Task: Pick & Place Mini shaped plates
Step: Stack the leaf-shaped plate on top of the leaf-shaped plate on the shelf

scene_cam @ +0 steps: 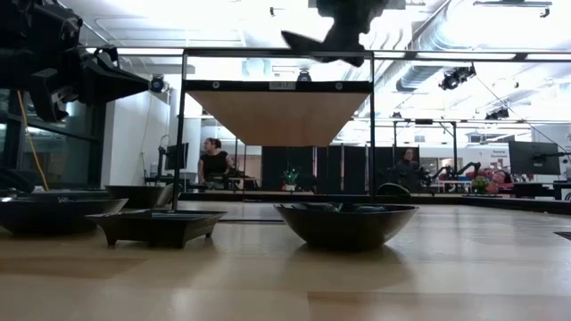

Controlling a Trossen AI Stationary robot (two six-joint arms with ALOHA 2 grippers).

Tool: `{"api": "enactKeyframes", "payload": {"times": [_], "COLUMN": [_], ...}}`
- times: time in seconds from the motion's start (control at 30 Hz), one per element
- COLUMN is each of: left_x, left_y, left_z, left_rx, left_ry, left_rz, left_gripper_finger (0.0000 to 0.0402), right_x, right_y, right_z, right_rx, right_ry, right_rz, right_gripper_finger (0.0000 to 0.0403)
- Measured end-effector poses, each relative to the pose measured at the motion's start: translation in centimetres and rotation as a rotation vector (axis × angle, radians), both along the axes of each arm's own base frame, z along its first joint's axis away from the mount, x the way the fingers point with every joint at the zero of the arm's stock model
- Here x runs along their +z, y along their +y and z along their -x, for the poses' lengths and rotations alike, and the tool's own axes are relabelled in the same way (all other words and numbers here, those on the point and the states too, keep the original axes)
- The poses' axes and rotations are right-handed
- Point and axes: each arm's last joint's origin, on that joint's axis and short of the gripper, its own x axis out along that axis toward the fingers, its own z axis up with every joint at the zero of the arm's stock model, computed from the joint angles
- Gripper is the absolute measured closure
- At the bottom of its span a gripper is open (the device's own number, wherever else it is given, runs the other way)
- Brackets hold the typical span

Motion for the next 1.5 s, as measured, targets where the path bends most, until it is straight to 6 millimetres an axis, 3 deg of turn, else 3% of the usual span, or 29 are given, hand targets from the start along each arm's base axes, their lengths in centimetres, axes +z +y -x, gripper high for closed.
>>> {"api": "enactKeyframes", "payload": {"times": [0.27,0.43,0.8,1.5], "left_x": [0.0,0.0,0.0,0.0], "left_y": [0.0,0.0,0.0,0.0], "left_z": [0.0,0.0,0.0,0.0], "left_rx": [0.0,0.0,0.0,0.0], "left_ry": [0.0,0.001,0.0,0.001], "left_rz": [0.0,0.0,0.0,0.0], "left_gripper_finger": [0.0389,0.0389,0.0389,0.0389], "right_x": [-1.3,-2.6,-3.9,-4.3], "right_y": [-3.9,-5.2,-5.8,-5.8], "right_z": [-2.7,-3.5,-4.2,-4.0], "right_rx": [0.009,0.048,0.081,0.038], "right_ry": [0.012,0.031,0.064,0.123], "right_rz": [0.057,0.104,0.169,0.16], "right_gripper_finger": [0.0403,0.0403,0.0403,0.0403]}}
